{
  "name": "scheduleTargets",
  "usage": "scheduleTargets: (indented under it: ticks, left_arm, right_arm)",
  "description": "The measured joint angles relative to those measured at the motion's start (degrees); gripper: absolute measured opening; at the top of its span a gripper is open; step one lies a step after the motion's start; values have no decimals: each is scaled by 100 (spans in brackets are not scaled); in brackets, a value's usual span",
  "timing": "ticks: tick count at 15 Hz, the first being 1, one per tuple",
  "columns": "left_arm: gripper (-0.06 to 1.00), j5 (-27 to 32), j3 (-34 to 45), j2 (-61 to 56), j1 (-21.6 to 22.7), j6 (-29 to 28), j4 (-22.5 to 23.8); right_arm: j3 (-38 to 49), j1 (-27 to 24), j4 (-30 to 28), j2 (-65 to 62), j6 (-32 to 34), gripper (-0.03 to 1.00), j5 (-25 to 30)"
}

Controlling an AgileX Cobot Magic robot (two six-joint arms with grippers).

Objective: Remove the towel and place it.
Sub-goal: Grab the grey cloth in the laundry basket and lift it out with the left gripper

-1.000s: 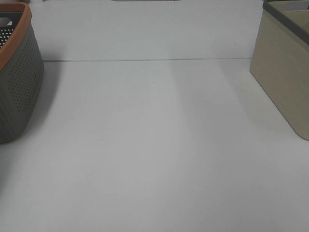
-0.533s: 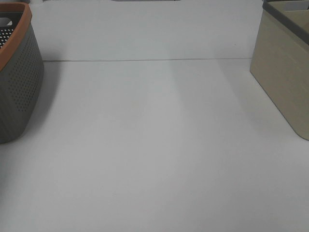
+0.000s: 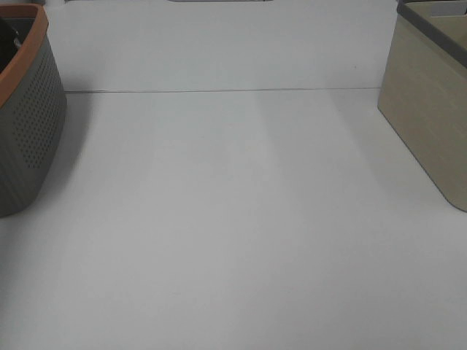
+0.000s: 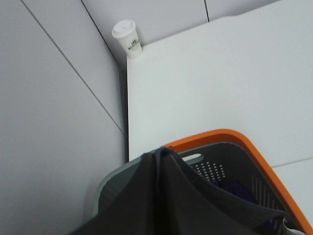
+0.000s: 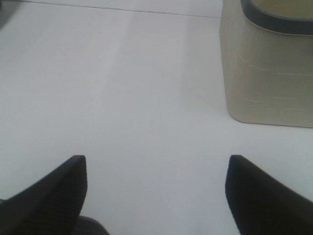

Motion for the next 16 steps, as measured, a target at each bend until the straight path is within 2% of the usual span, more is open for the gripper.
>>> scheduleTargets:
  ticks: [3,6,7,8,9,12,15,16]
  left_arm:
    - [0,-361,0,-298,-6,0,-246]
    - [0,-842,0,-424,-223,223,-264]
    - [0,-1026,0,-464,-435,418,-269]
    - [0,-1450,0,-516,-882,802,-275]
    - [0,-1650,-46,-521,-1134,905,-275]
    - [0,-2126,-493,-401,-1684,974,-269]
    - [0,-2320,-1387,-80,-2189,985,-275]
    - [0,-2332,-1467,-34,-2235,991,-275]
  right_arm:
    - [0,0,0,0,0,76,0]
    - [0,0,0,0,0,76,0]
    - [0,0,0,0,0,76,0]
    - [0,0,0,0,0,76,0]
    - [0,0,0,0,0,76,0]
    - [0,0,0,0,0,76,0]
    - [0,0,0,0,0,76,0]
    - [0,0,0,0,0,76,0]
